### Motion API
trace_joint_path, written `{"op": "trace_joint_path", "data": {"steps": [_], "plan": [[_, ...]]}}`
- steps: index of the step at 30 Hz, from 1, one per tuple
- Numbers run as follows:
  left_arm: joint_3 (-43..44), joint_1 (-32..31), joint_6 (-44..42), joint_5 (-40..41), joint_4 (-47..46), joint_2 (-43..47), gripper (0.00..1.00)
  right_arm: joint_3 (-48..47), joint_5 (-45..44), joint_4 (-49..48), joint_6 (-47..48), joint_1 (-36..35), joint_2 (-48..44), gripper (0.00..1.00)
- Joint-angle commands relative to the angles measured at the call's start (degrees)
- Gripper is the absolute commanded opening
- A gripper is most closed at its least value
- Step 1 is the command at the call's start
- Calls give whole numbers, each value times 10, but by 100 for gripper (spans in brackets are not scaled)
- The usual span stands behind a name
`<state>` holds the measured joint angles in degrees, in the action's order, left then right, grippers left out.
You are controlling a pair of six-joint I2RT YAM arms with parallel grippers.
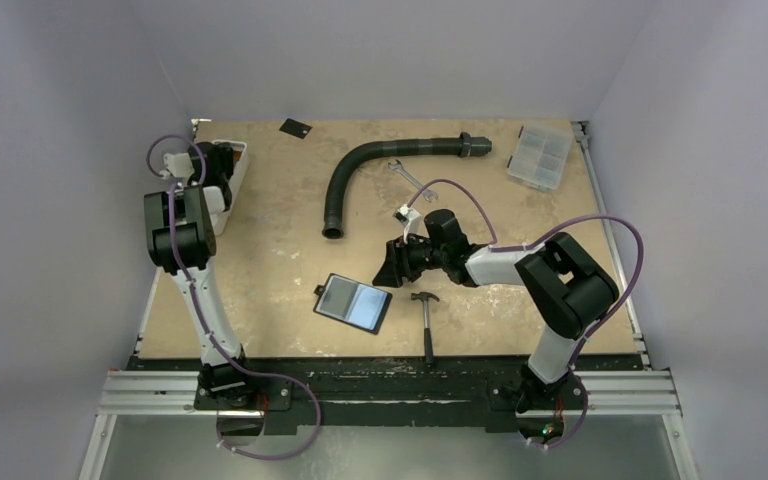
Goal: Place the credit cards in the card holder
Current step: Pick up the credit card from the storage box.
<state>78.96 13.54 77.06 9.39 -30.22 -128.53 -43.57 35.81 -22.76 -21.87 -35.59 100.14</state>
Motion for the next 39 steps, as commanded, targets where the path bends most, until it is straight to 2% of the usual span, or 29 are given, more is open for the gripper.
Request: {"op": "trace_joint_path", "data": {"steps": [1,12,23,39], "plan": [[1,5,26,-18,-59,-24,42,2,16,-23,-1,2,3,61],[-4,5,23,-15,-81,-10,23,2,23,-27,-4,3,5,60],[3,6,13,-9,-55,15,17,4,26,-31,-5,2,2,60],[15,10,7,-15,-24,42,1,9,27,-36,-7,2,-4,59]]}}
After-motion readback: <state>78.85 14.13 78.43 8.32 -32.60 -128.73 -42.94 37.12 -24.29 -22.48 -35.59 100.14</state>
